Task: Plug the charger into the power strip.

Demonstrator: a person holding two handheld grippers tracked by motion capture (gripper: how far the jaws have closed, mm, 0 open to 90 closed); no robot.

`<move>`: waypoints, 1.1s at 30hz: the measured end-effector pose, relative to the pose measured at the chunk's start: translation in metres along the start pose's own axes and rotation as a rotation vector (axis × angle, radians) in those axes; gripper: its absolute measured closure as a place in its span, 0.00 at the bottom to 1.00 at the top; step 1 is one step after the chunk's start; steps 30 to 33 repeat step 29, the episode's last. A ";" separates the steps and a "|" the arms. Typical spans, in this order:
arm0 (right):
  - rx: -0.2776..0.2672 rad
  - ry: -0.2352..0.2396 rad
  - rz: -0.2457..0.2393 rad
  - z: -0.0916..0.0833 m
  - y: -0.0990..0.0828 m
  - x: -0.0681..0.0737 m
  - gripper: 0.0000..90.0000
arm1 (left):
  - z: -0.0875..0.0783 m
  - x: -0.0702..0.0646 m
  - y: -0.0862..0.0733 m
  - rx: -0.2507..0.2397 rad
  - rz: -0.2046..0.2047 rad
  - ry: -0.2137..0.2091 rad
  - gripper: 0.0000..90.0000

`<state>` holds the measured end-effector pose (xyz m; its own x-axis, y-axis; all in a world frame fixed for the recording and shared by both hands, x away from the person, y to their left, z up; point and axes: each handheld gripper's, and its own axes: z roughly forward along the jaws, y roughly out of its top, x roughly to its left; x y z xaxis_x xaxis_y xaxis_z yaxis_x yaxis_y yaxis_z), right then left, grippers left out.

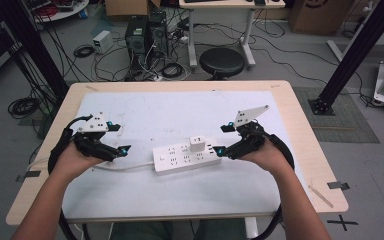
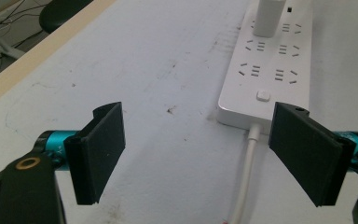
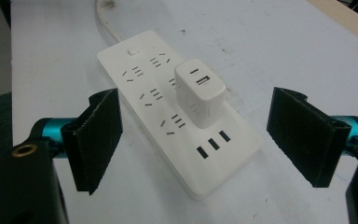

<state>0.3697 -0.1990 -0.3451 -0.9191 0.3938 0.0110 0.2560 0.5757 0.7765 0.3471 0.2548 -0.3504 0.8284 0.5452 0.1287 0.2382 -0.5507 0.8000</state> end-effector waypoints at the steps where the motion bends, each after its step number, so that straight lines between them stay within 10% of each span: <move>1: -0.002 0.001 0.006 0.000 0.000 0.000 0.21 | 0.000 0.000 0.000 -0.004 -0.003 0.000 0.21; 33: -0.007 -0.009 0.036 -0.003 0.001 -0.010 0.21 | -0.002 -0.001 -0.001 0.006 -0.006 0.016 0.21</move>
